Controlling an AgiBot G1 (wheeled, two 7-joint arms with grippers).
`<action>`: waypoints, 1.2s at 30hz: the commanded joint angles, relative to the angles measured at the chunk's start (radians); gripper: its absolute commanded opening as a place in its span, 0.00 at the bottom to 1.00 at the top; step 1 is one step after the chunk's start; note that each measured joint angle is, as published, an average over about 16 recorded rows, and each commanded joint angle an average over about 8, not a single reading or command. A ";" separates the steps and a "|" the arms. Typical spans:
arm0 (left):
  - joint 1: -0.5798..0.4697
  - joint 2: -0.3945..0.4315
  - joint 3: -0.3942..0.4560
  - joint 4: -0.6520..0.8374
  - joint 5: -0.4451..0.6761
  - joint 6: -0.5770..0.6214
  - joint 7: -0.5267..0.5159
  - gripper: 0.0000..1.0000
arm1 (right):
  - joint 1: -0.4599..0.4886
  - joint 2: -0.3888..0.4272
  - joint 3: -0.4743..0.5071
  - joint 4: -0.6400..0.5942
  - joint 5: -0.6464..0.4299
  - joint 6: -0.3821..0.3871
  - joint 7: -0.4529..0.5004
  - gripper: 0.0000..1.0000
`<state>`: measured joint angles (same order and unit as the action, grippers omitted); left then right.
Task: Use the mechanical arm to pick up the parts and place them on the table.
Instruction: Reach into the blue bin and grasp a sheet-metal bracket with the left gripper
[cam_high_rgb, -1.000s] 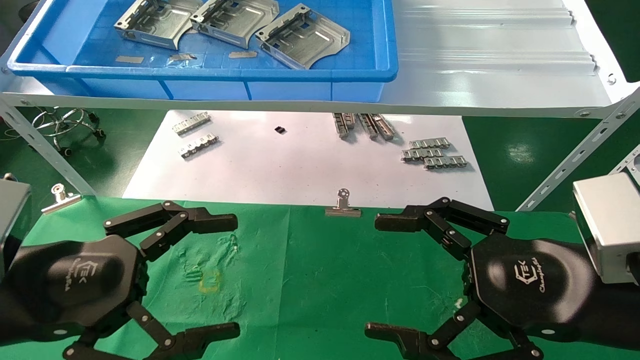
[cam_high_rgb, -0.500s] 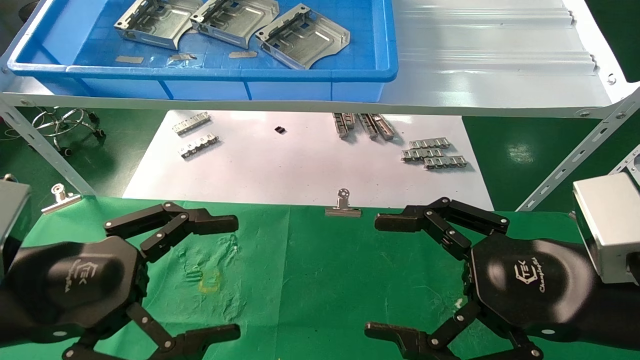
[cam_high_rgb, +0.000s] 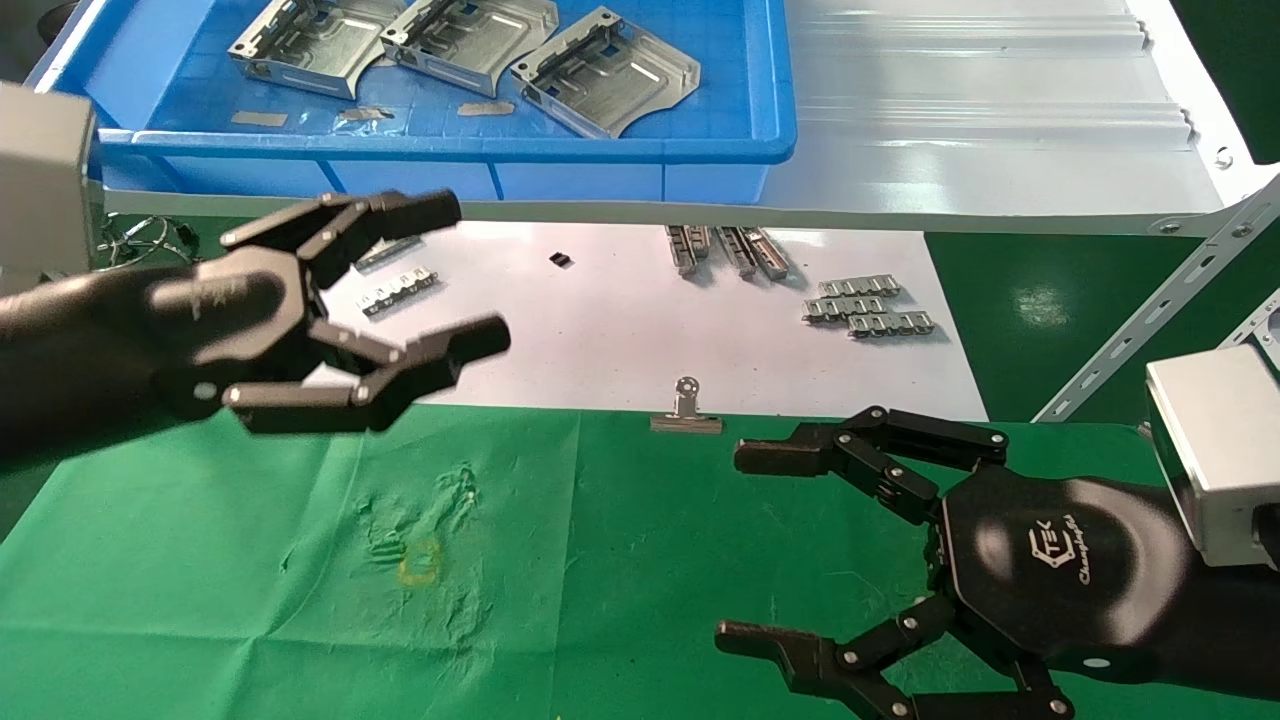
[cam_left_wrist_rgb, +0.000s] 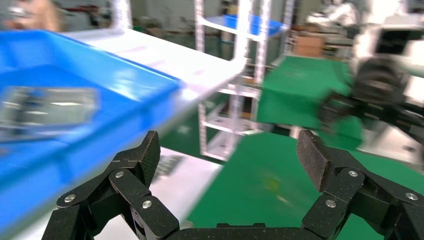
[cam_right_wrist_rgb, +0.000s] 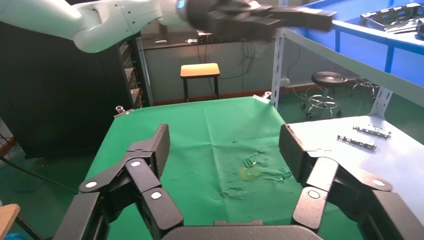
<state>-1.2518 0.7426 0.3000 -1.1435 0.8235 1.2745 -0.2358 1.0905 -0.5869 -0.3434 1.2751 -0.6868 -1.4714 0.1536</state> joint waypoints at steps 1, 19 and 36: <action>-0.035 0.023 0.006 0.024 0.018 -0.034 -0.011 1.00 | 0.000 0.000 0.000 0.000 0.000 0.000 0.000 0.00; -0.550 0.299 0.191 0.622 0.378 -0.235 0.005 1.00 | 0.000 0.000 0.000 0.000 0.000 0.000 0.000 0.00; -0.750 0.509 0.246 1.050 0.494 -0.486 0.134 0.00 | 0.000 0.000 -0.001 0.000 0.000 0.000 0.000 0.00</action>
<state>-1.9969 1.2476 0.5440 -0.1017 1.3141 0.7854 -0.1070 1.0908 -0.5866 -0.3441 1.2751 -0.6864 -1.4711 0.1533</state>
